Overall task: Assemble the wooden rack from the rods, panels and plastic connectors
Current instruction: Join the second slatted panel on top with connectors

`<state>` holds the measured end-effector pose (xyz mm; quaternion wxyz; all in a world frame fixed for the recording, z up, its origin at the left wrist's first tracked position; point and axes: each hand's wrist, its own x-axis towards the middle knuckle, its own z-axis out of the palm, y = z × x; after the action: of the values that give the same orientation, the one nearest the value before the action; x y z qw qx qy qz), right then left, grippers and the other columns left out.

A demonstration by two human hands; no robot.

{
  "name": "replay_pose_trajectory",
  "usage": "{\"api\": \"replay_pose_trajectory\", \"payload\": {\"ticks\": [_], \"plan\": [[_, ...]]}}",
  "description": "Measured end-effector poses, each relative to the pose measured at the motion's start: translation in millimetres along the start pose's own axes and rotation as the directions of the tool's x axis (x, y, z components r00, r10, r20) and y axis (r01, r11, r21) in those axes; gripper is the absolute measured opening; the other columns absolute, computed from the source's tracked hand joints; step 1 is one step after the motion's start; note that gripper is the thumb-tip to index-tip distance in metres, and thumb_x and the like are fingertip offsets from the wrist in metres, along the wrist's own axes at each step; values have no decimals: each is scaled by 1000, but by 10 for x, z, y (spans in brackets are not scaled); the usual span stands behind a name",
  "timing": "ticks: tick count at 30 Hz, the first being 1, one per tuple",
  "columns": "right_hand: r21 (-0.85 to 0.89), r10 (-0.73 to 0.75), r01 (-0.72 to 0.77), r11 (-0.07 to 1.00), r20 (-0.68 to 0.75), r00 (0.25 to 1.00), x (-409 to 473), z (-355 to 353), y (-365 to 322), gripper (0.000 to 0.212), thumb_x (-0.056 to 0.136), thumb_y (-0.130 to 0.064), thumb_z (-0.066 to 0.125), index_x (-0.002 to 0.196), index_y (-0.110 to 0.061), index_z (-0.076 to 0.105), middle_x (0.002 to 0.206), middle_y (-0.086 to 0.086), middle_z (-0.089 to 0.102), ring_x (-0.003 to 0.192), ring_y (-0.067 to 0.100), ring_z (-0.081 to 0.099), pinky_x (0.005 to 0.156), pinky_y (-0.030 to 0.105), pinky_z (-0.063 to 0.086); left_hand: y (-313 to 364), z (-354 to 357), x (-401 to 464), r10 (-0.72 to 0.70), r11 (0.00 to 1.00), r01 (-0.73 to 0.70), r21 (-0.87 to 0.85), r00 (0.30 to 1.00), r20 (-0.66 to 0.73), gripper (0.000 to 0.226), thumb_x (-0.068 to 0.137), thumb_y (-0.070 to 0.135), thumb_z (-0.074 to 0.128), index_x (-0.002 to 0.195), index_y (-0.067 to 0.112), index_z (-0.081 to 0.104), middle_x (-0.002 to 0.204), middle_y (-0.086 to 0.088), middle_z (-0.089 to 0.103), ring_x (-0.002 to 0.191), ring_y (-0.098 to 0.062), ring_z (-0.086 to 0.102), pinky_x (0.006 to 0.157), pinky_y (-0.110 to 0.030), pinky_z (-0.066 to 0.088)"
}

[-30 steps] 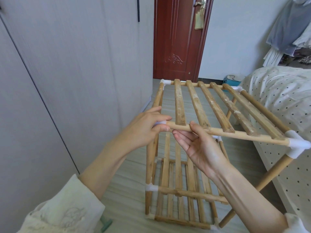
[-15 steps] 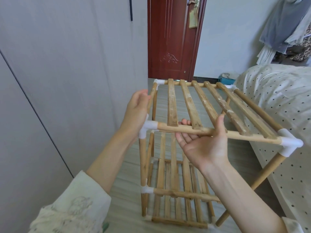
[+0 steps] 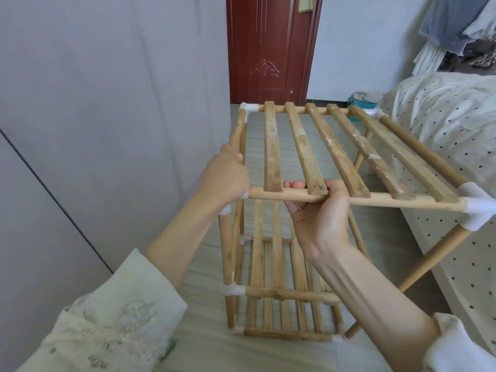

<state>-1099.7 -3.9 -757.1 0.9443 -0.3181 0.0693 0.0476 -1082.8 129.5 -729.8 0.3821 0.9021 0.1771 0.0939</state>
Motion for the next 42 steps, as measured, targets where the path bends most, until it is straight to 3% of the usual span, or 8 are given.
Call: {"api": "replay_pose_trajectory", "payload": {"ticks": [14,18,22,26,28,33,38,42], "plan": [[-340,246,-200,919,95,965,-122,-245,-264,38,92,-43,53,97,-6,59,88,15,72,88,24,70,81,34,58,-123,-17,40,7,977,-7,-212,1000,-1,36,97,15,38,133,17,39,108,-5,54,96,-25,56,85,-39,48],[-846,203,-102,523,7,979,-305,-321,-571,46,92,-49,50,88,-5,62,77,14,72,67,21,69,60,28,56,-141,-102,-3,-12,976,15,-216,1000,19,43,92,15,47,134,20,40,109,-6,54,101,-32,57,90,-49,50],[-956,-334,240,169,173,926,-343,-382,-1033,47,96,-33,48,66,-2,65,51,11,62,45,12,56,50,18,44,-140,-112,-4,-7,984,9,-175,1000,16,43,90,13,49,132,18,44,107,-5,55,102,-27,54,91,-43,48],[-949,-670,167,-269,309,675,30,-609,-1505,33,94,-27,44,84,-4,65,80,17,67,85,36,59,78,41,49,-127,-100,41,12,994,-13,-110,1000,-9,39,91,11,50,130,16,48,101,-5,52,93,-25,49,77,-31,39],[-936,-645,21,-350,257,719,209,-739,-1663,32,94,-27,43,106,-5,61,109,18,62,109,38,50,91,45,42,-141,-111,66,14,995,-17,-99,1000,-24,34,91,11,52,125,15,51,99,-5,52,92,-24,48,76,-30,35],[-981,-288,-147,-129,-105,952,390,-800,-1800,45,98,-41,33,94,-6,60,101,16,65,83,27,59,74,34,44,-162,-140,148,12,996,-14,-88,1000,-16,44,89,12,57,132,15,47,111,-9,57,104,-29,53,88,-35,42],[-979,-156,-205,16,-205,966,363,-793,-1783,42,102,-35,30,109,-1,53,60,17,67,34,18,58,37,21,44,-233,-39,260,11,994,-14,-107,999,-31,39,92,16,51,130,23,44,105,-13,63,94,-31,60,80,-42,52],[-977,-143,-215,16,-215,966,347,-803,-1770,40,103,-32,30,114,0,50,74,23,66,31,17,56,33,18,40,-246,-45,274,8,999,-9,-50,1000,-24,36,94,20,46,129,25,42,98,-9,62,87,-30,60,78,-45,53]]}}
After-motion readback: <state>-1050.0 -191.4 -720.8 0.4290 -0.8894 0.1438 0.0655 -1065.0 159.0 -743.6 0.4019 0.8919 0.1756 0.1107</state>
